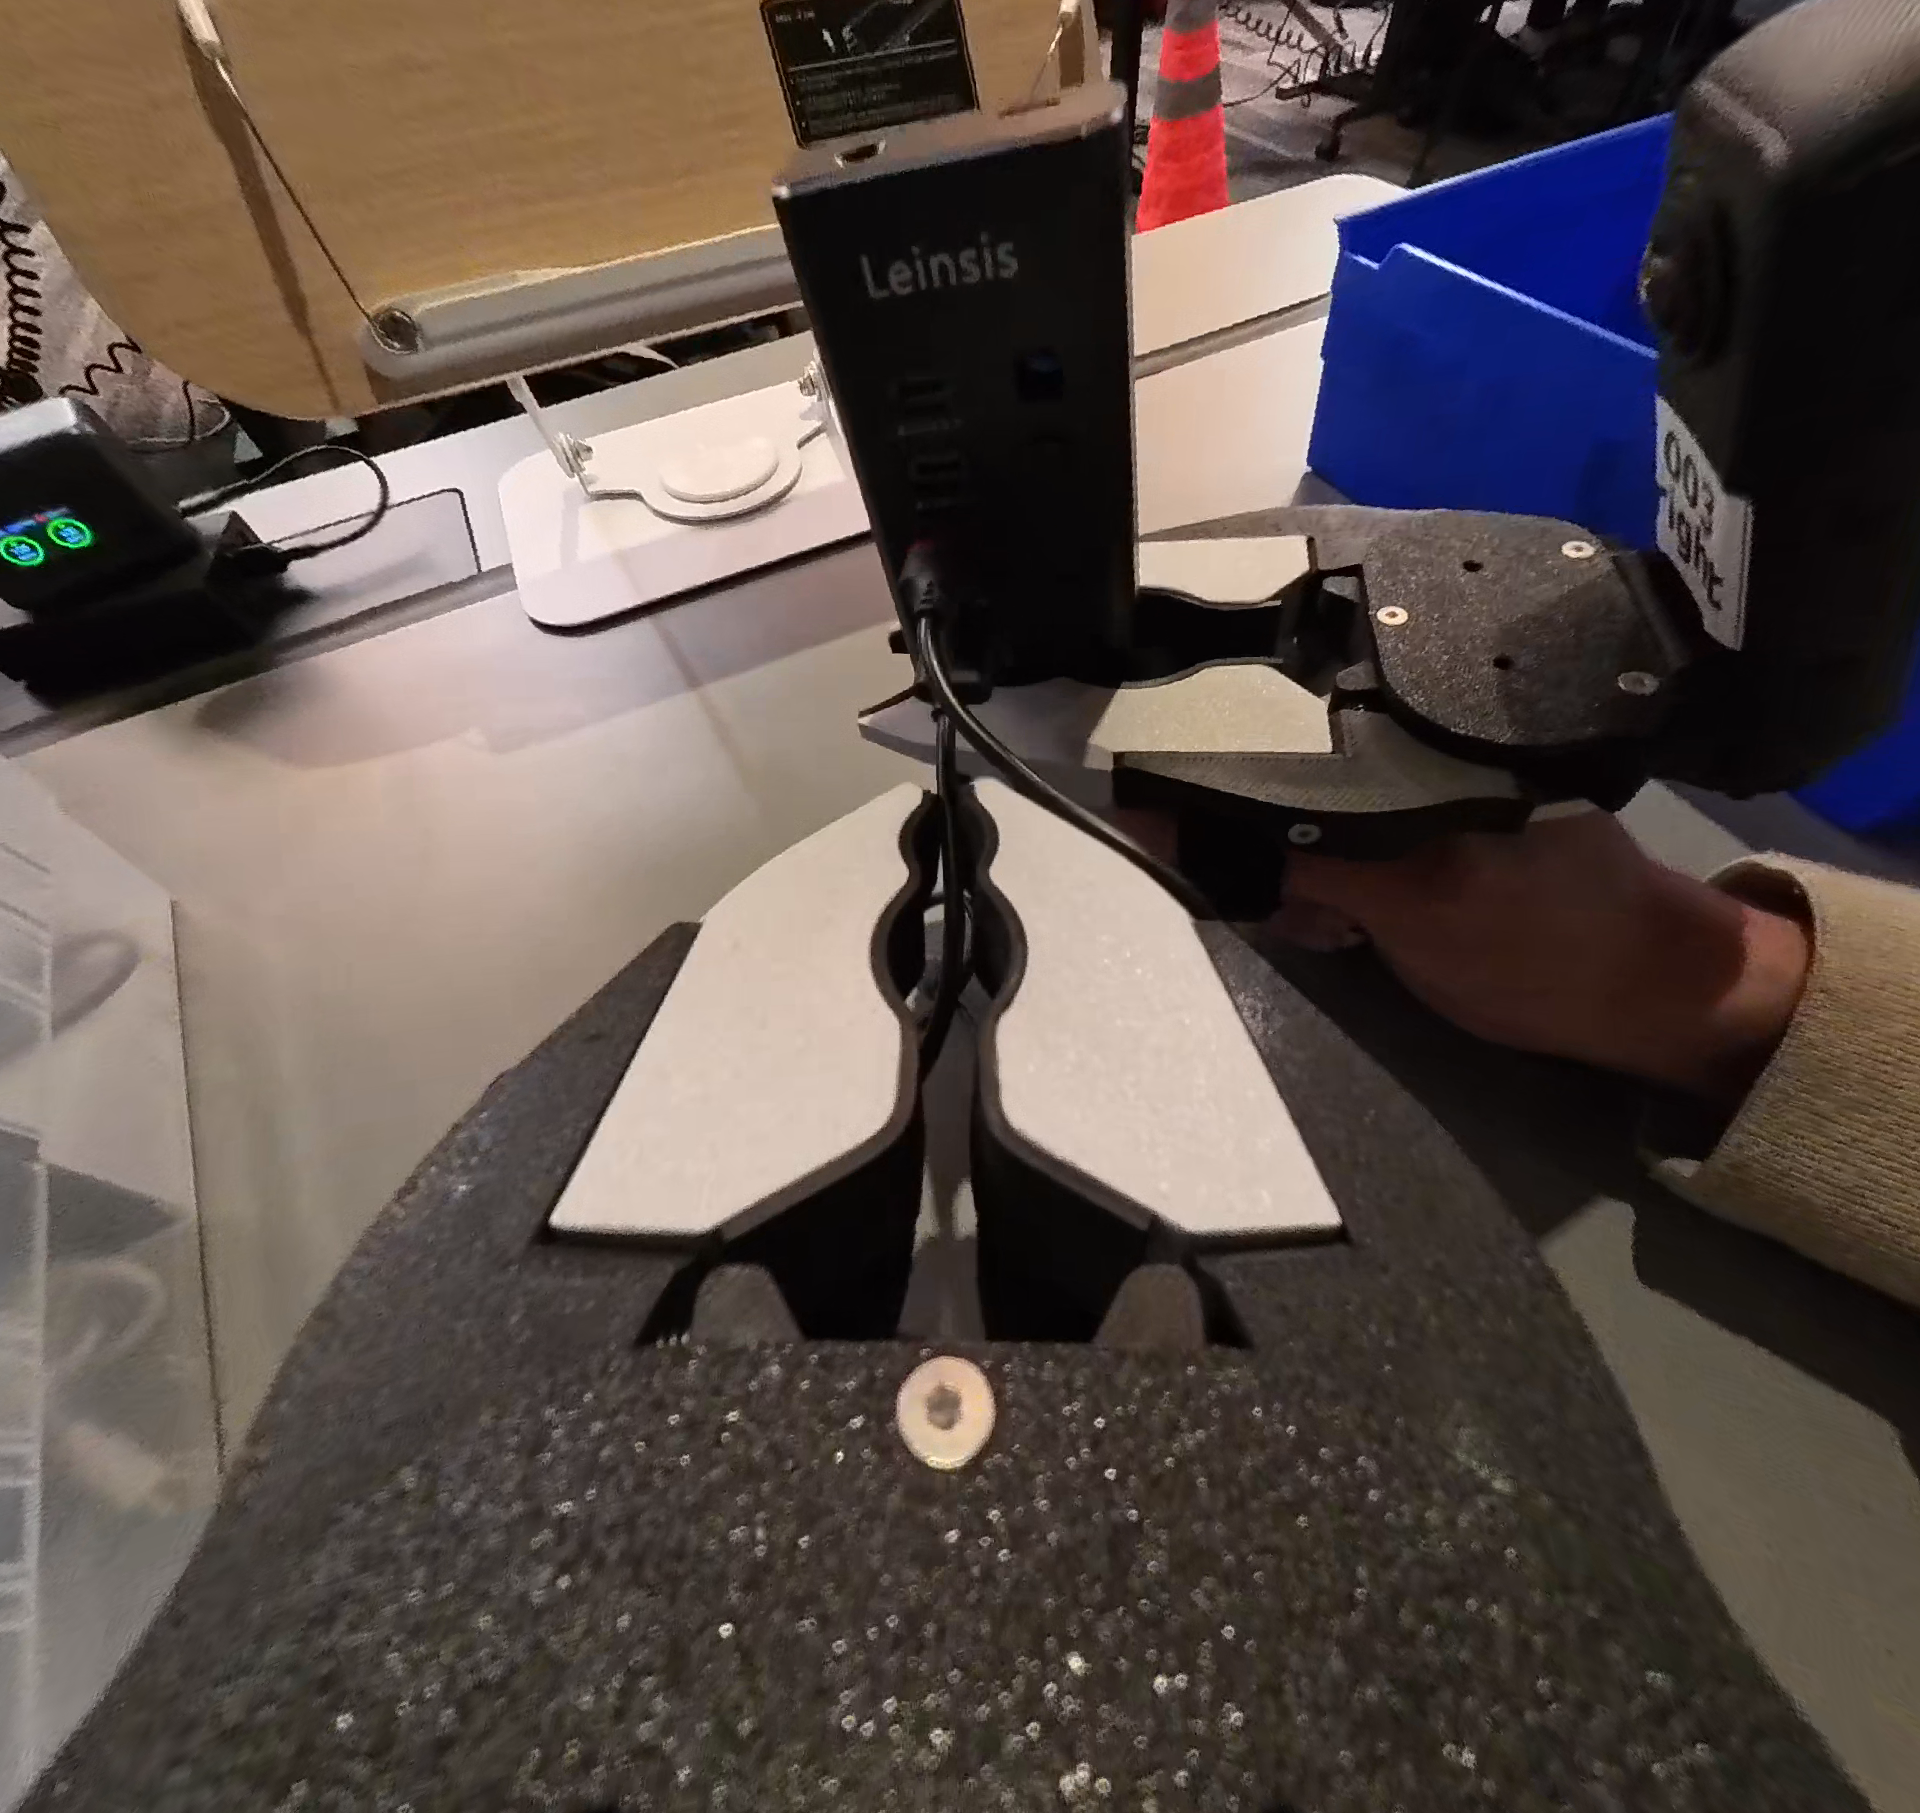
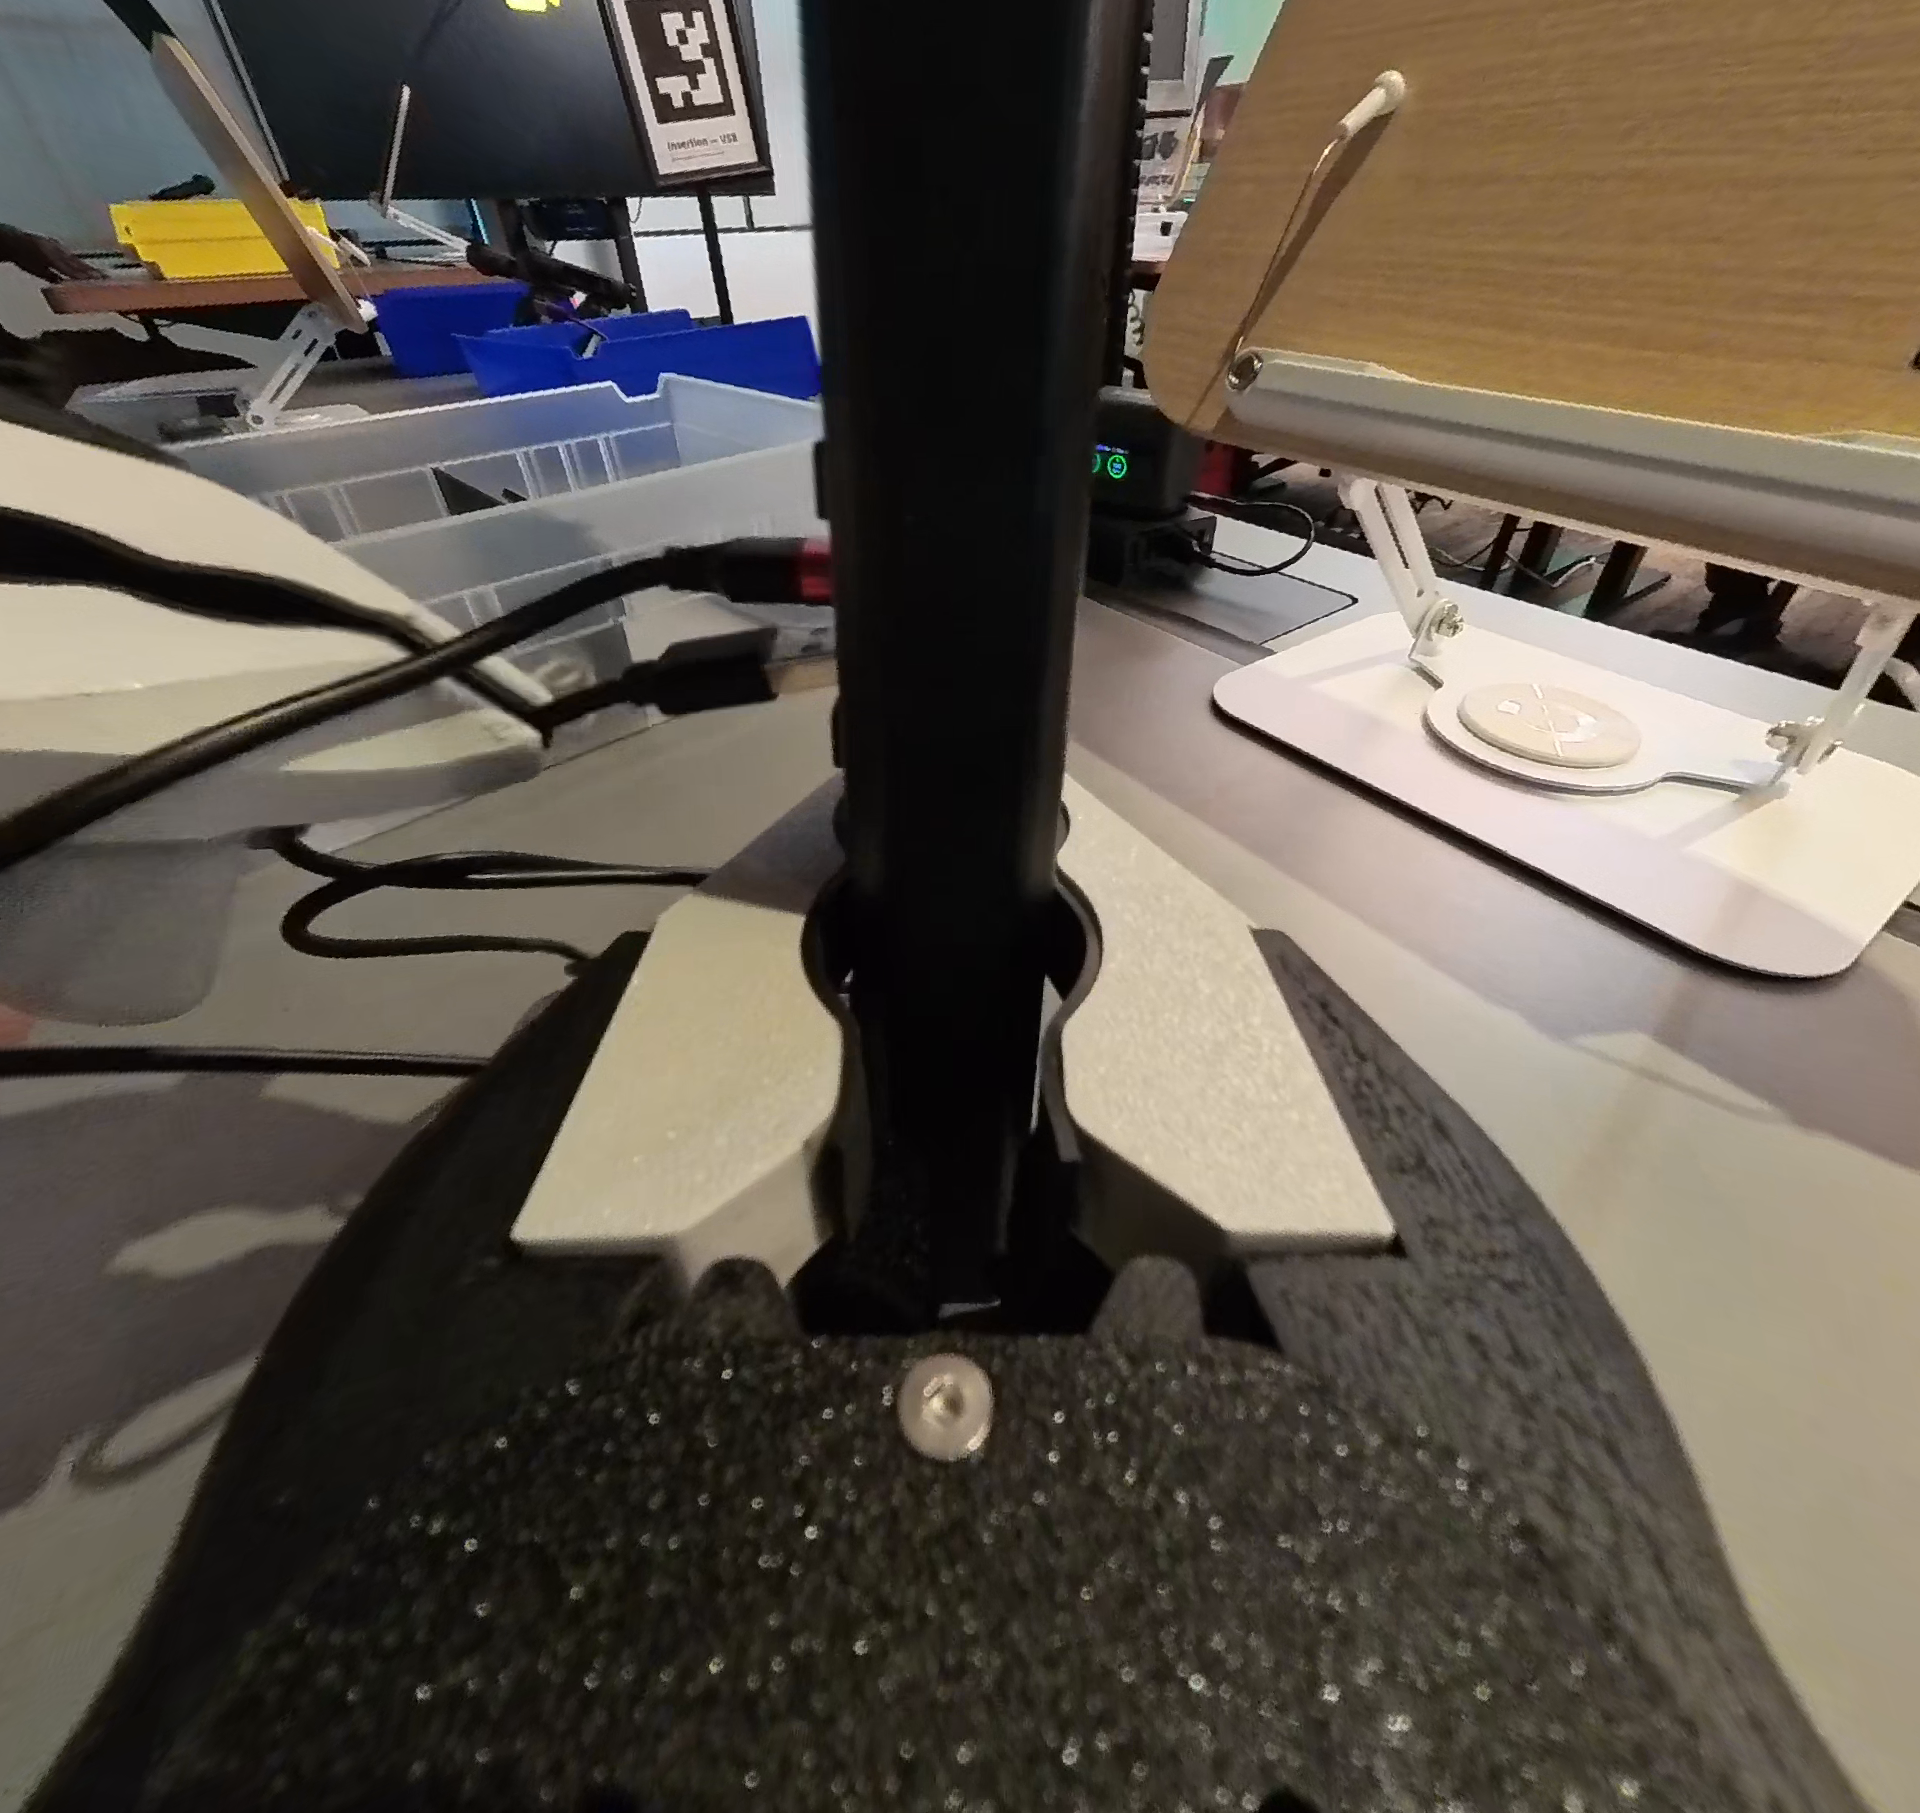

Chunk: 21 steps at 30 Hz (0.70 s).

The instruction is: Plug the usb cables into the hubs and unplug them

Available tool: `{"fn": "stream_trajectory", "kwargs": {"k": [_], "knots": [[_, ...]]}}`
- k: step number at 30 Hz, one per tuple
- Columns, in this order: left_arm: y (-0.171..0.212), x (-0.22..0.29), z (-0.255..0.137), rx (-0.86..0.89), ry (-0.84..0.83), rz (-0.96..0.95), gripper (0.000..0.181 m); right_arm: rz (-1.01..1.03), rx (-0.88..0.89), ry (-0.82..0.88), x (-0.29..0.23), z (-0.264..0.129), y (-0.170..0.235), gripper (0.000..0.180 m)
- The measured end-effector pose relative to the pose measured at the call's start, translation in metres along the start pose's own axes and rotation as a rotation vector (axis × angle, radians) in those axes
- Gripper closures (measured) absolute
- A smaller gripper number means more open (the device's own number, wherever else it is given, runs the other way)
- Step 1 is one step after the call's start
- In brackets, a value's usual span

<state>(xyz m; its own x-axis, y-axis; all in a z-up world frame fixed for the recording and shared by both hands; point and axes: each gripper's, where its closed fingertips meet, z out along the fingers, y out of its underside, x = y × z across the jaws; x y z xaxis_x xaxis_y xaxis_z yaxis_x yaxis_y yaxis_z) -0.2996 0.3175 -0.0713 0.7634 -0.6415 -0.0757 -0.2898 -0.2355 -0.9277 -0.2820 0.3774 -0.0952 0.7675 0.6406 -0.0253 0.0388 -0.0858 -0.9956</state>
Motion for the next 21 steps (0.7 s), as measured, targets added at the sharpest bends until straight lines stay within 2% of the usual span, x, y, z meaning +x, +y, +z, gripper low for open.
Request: {"fn": "stream_trajectory", "kwargs": {"k": [12,21], "knots": [[0.0063,0.0044,0.0015,-0.081,0.047,0.03,0.178,0.021,0.007,-0.019,-0.0013,-0.0001,-0.001,0.152],[0.0079,-0.0023,0.0031,-0.079,0.043,-0.004,0.178,0.014,0.003,-0.024,-0.0028,0.0003,-0.0004,0.152]]}}
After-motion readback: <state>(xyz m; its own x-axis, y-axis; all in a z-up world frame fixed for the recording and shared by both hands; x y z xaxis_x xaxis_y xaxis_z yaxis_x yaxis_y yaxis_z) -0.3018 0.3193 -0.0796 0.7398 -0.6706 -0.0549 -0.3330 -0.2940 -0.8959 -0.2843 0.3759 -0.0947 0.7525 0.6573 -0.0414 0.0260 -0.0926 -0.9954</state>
